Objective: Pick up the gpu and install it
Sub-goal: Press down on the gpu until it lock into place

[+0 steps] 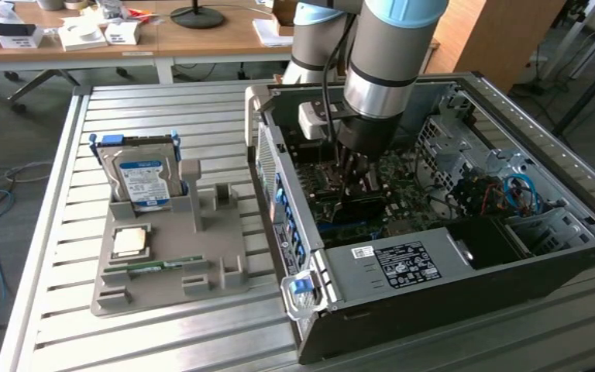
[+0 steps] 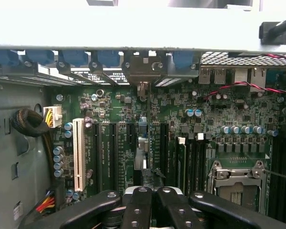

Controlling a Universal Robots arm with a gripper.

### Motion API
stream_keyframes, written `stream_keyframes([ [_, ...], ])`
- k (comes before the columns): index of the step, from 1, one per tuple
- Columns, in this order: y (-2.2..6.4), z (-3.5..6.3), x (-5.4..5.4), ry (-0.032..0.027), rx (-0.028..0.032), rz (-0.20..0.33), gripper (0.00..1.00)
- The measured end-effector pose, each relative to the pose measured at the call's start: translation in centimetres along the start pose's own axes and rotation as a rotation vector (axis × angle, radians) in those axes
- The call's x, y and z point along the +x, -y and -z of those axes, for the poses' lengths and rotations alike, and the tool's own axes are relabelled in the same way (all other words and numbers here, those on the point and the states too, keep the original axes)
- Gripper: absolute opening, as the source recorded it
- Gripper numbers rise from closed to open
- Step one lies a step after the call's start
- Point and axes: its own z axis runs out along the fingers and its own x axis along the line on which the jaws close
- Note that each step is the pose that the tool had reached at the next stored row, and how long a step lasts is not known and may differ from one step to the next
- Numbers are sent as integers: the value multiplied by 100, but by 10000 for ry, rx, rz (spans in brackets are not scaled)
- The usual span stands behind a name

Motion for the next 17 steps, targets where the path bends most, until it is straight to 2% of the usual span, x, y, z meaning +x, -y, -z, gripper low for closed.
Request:
stream_keyframes([
  [17,-3,-10,-12,9,0,-1,11],
])
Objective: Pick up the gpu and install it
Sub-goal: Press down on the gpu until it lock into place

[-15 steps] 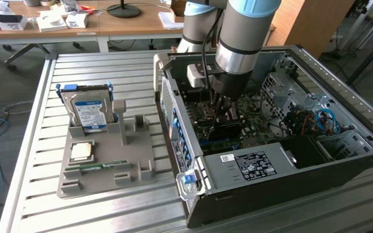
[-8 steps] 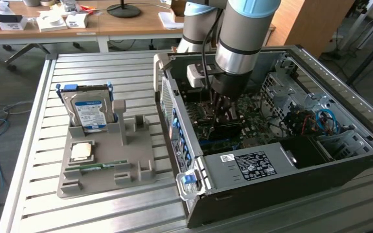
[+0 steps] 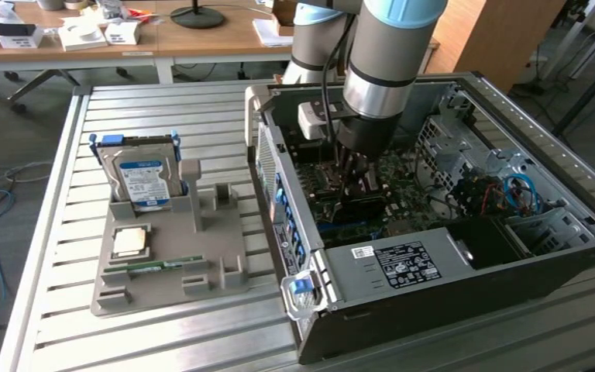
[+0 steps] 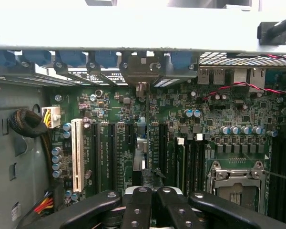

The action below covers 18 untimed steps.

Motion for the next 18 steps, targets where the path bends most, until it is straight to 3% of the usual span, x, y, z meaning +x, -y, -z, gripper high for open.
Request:
stream_keyframes([
  [18,-14,-18,0,16,5,-1,11],
])
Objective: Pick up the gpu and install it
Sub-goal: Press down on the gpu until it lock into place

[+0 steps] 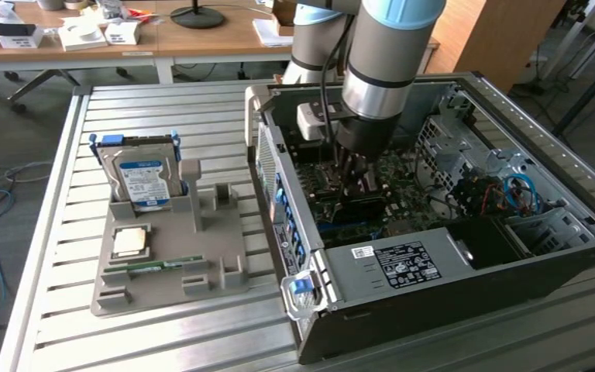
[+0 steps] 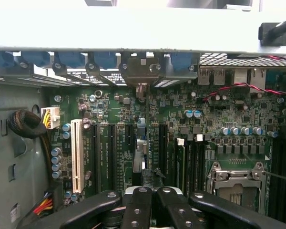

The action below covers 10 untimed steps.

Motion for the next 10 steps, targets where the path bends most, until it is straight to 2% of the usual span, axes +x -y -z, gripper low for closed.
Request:
stream_keyframes([
  [10,-9,-8,1,0,0,0,11],
])
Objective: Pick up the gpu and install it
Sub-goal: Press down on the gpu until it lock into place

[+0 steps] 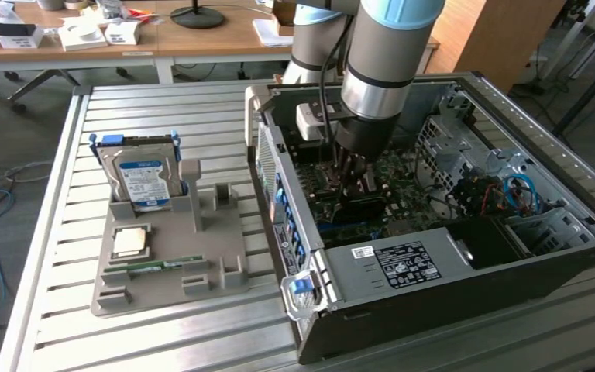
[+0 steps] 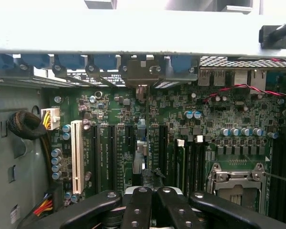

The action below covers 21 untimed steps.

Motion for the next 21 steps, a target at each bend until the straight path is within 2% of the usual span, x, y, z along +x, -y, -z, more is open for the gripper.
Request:
stream_keyframes([
  [18,-3,-17,0,7,3,-1,11],
  [21,0,18,-4,39,24,-2,11],
])
